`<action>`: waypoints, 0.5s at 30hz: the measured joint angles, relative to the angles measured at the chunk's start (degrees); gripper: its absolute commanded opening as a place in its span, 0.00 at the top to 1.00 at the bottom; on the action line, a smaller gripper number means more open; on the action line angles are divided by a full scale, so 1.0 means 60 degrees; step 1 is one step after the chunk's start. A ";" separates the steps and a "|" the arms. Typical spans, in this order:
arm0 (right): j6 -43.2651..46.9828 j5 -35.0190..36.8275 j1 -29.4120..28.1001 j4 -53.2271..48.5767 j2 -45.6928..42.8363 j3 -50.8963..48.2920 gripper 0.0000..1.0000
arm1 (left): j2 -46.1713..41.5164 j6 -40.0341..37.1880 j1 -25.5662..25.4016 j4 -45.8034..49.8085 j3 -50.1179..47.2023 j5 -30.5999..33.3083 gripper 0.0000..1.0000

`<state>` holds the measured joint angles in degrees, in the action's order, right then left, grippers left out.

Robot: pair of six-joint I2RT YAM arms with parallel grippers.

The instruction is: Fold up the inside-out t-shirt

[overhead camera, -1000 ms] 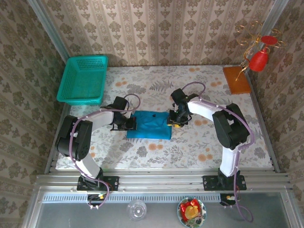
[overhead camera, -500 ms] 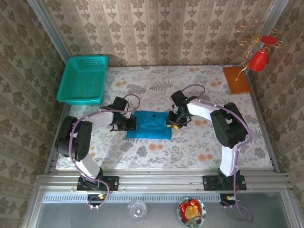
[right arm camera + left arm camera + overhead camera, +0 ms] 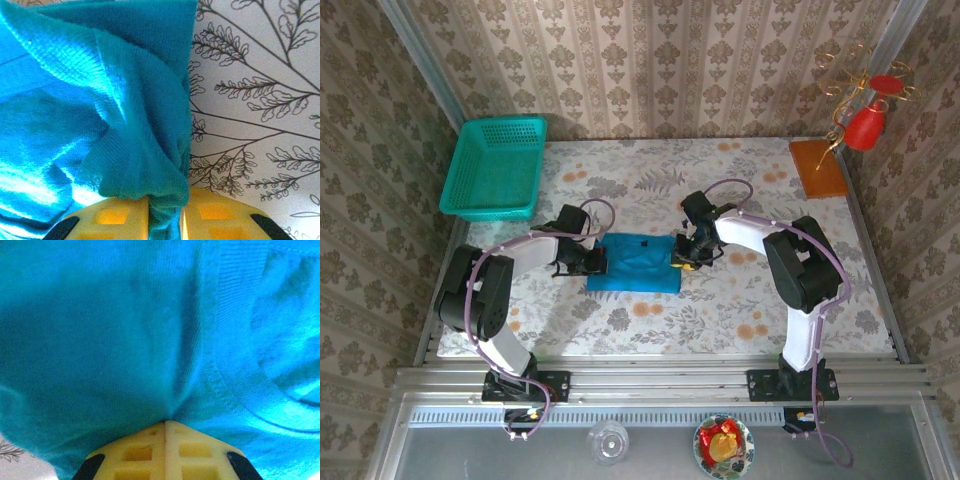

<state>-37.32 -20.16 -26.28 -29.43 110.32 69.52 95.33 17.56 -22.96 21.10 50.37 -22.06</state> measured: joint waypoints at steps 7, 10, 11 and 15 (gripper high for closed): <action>-0.0033 0.0044 -0.0004 0.0015 -0.0036 0.0000 0.95 | -0.0084 0.0004 0.0000 -0.0098 -0.0087 0.0004 0.95; 0.0007 0.0113 0.0000 0.0000 -0.0058 0.0000 0.99 | -0.0233 0.0080 0.0000 -0.0200 -0.0219 0.0022 0.88; 0.0007 0.0149 0.0000 -0.0018 -0.0058 0.0000 0.99 | -0.0295 0.0138 0.0000 -0.0211 -0.0262 0.0033 0.85; 0.0157 0.0361 0.0029 -0.0164 -0.0062 0.0044 1.00 | -0.0783 0.0331 0.0015 -0.0142 -0.0448 0.0066 0.76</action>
<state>-36.38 -18.00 -26.11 -30.41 109.95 69.78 90.63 19.55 -22.87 20.25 47.68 -21.67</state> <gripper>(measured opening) 0.049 0.203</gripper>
